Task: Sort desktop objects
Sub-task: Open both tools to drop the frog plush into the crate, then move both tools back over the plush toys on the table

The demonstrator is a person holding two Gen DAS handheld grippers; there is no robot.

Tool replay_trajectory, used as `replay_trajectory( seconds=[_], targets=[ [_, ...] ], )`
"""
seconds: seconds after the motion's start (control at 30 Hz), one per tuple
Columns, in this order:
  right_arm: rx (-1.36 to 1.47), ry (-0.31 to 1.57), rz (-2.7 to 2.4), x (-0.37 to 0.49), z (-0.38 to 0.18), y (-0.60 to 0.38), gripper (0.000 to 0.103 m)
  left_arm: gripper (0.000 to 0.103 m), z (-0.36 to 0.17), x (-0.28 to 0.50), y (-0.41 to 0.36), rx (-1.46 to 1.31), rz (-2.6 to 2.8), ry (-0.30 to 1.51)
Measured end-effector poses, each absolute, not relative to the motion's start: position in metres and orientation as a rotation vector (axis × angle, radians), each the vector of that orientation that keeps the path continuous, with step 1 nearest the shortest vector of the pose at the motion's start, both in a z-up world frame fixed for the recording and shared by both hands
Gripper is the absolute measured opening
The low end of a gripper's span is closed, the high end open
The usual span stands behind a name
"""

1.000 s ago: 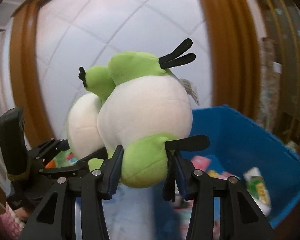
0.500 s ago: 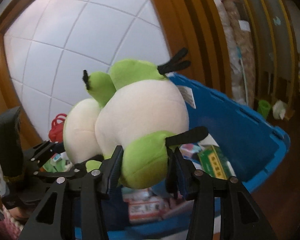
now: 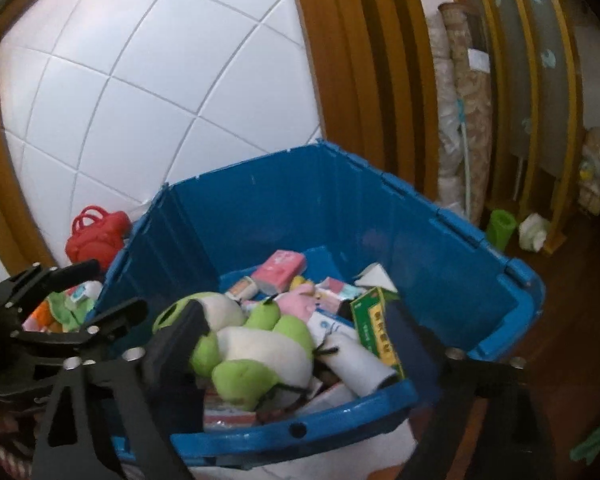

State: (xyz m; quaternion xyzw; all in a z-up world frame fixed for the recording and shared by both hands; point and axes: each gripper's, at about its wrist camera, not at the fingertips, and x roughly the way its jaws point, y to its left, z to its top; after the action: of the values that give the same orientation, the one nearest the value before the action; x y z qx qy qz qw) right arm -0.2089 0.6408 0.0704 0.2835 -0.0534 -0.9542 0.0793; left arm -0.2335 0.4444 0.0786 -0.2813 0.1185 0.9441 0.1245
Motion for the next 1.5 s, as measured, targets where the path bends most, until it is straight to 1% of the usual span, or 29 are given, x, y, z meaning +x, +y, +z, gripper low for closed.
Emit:
replay_trajectory(
  seconds=[0.27, 0.3, 0.37, 0.43, 0.6, 0.63, 0.7, 0.8, 0.87, 0.9, 0.93, 1.13, 1.17, 1.23, 1.27, 1.37, 1.5],
  targets=[
    [0.781, -0.083, -2.870, -0.201, 0.079, 0.614, 0.103, 0.085, 0.093, -0.212, 0.390, -0.669, 2.940, 0.215],
    [0.771, -0.080, -2.863, -0.202, 0.081, 0.609, 0.103, 0.088, 0.094, -0.211, 0.382, -0.666, 2.955, 0.187],
    [0.725, -0.068, -2.822, -0.200, 0.087, 0.588, 0.103, 0.092, 0.093, -0.208, 0.362, -0.666, 2.975, 0.123],
    [0.712, -0.064, -2.812, -0.199, 0.088, 0.581, 0.103, 0.092, 0.090, -0.206, 0.338, -0.679, 2.998, 0.082],
    [0.642, -0.007, -2.712, -0.196, 0.097, 0.512, 0.103, 0.092, 0.076, -0.205, 0.275, -0.737, 3.031, -0.020],
    [0.642, -0.007, -2.712, -0.196, 0.097, 0.512, 0.103, 0.092, 0.072, -0.205, 0.261, -0.745, 3.029, -0.046],
    [0.624, 0.034, -2.671, -0.197, 0.098, 0.465, 0.103, 0.092, 0.064, -0.205, 0.228, -0.760, 3.050, -0.094],
    [0.616, 0.062, -2.633, -0.201, 0.097, 0.418, 0.103, 0.092, 0.051, -0.207, 0.179, -0.801, 3.077, -0.128],
    [0.618, 0.069, -2.626, -0.203, 0.097, 0.405, 0.103, 0.092, 0.041, -0.209, 0.140, -0.847, 3.093, -0.148],
    [0.623, 0.082, -2.612, -0.209, 0.093, 0.373, 0.103, 0.092, 0.037, -0.211, 0.126, -0.868, 3.095, -0.153],
    [0.623, 0.082, -2.612, -0.209, 0.093, 0.373, 0.103, 0.092, 0.031, -0.213, 0.108, -0.895, 3.099, -0.159],
    [0.750, 0.068, -2.592, -0.245, 0.065, 0.291, 0.103, 0.092, -0.009, -0.229, 0.012, -1.078, 3.114, -0.215],
    [0.801, 0.069, -2.596, -0.257, 0.051, 0.271, 0.103, 0.092, -0.018, -0.231, -0.002, -1.115, 3.116, -0.224],
    [0.825, 0.067, -2.595, -0.263, 0.045, 0.262, 0.103, 0.092, -0.036, -0.239, -0.025, -1.194, 3.109, -0.240],
    [0.893, 0.063, -2.583, -0.279, 0.029, 0.247, 0.103, 0.092, -0.046, -0.244, -0.038, -1.234, 3.100, -0.258],
    [0.956, 0.070, -2.576, -0.294, 0.015, 0.238, 0.103, 0.092, -0.068, -0.258, -0.059, -1.302, 3.076, -0.314],
    [1.089, 0.071, -2.547, -0.334, -0.019, 0.223, 0.103, 0.092, -0.090, -0.286, -0.075, -1.346, 3.045, -0.365]
  ],
)
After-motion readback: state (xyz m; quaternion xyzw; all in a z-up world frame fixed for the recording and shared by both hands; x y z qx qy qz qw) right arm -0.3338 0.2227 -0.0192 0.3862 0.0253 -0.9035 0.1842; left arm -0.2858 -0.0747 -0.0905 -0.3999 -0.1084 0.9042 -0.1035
